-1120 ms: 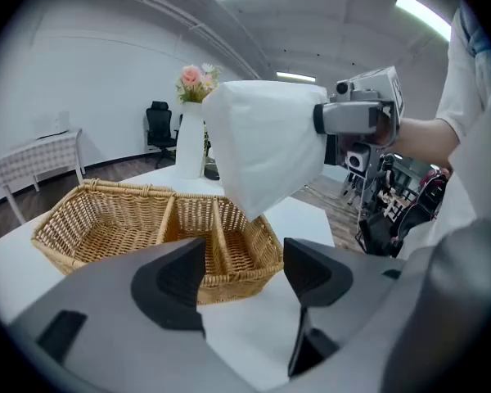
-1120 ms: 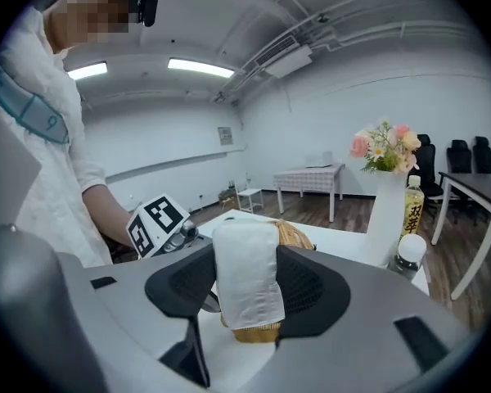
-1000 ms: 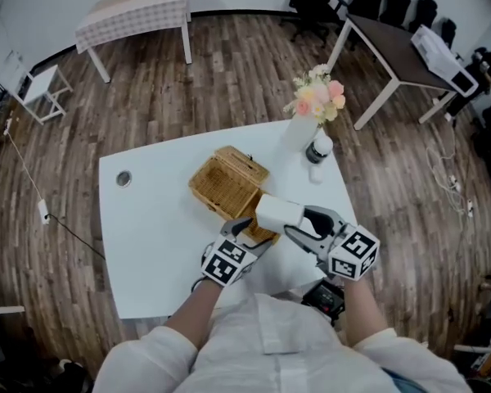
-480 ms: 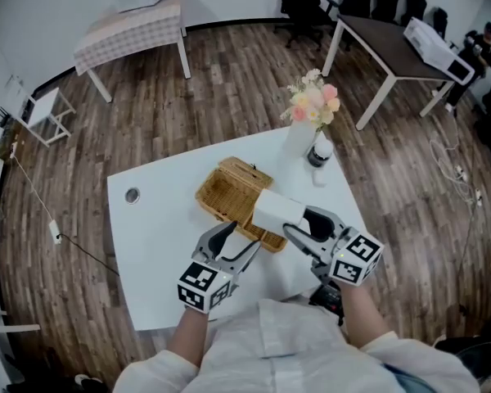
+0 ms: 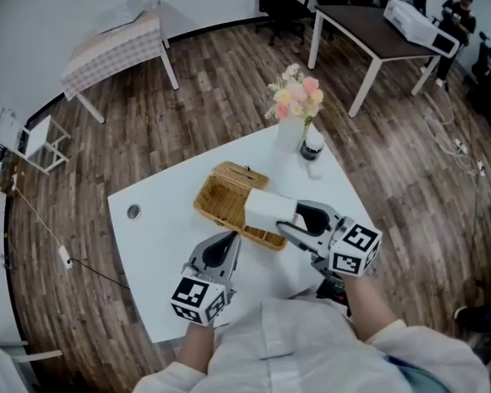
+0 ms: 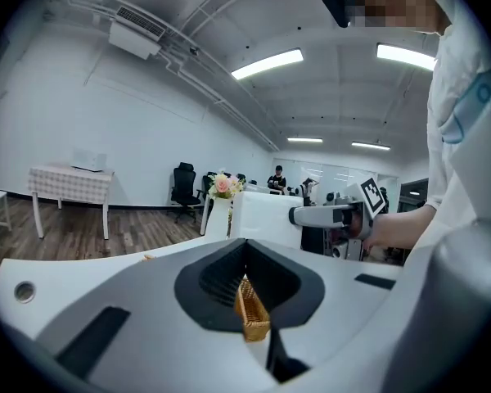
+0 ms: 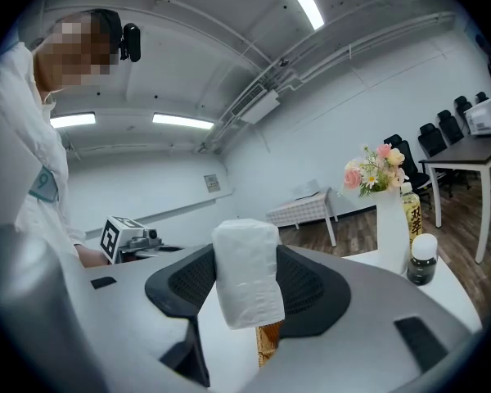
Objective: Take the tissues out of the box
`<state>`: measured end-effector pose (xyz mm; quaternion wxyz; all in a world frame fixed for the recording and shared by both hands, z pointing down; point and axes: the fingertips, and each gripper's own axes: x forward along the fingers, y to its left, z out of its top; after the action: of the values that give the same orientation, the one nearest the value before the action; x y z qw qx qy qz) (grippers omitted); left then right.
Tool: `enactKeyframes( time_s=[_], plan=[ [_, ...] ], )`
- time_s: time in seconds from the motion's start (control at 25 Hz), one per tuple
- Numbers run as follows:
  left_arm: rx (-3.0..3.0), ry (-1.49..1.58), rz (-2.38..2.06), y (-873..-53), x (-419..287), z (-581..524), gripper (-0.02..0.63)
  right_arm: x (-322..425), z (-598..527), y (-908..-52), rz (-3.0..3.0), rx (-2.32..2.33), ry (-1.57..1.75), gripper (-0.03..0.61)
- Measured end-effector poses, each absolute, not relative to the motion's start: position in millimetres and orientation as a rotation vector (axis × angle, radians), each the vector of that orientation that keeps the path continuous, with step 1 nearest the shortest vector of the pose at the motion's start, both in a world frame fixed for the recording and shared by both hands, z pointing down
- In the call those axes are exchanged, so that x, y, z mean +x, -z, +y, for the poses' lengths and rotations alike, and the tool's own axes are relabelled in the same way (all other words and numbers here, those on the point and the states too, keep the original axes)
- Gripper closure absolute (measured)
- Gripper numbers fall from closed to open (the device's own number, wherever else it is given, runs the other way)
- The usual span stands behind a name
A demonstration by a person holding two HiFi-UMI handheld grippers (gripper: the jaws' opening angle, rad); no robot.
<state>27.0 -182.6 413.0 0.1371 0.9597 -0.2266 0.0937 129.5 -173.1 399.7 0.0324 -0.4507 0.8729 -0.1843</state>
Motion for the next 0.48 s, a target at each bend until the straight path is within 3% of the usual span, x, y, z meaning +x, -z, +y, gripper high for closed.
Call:
enactKeyframes(
  time_s=[0.48],
  plan=[
    [2.79,-0.292,-0.557,-413.0,42.5,-179.0,0.613,142.5,-167.2,-397.8,2.632,-1.439,0.566,0.333]
  ],
)
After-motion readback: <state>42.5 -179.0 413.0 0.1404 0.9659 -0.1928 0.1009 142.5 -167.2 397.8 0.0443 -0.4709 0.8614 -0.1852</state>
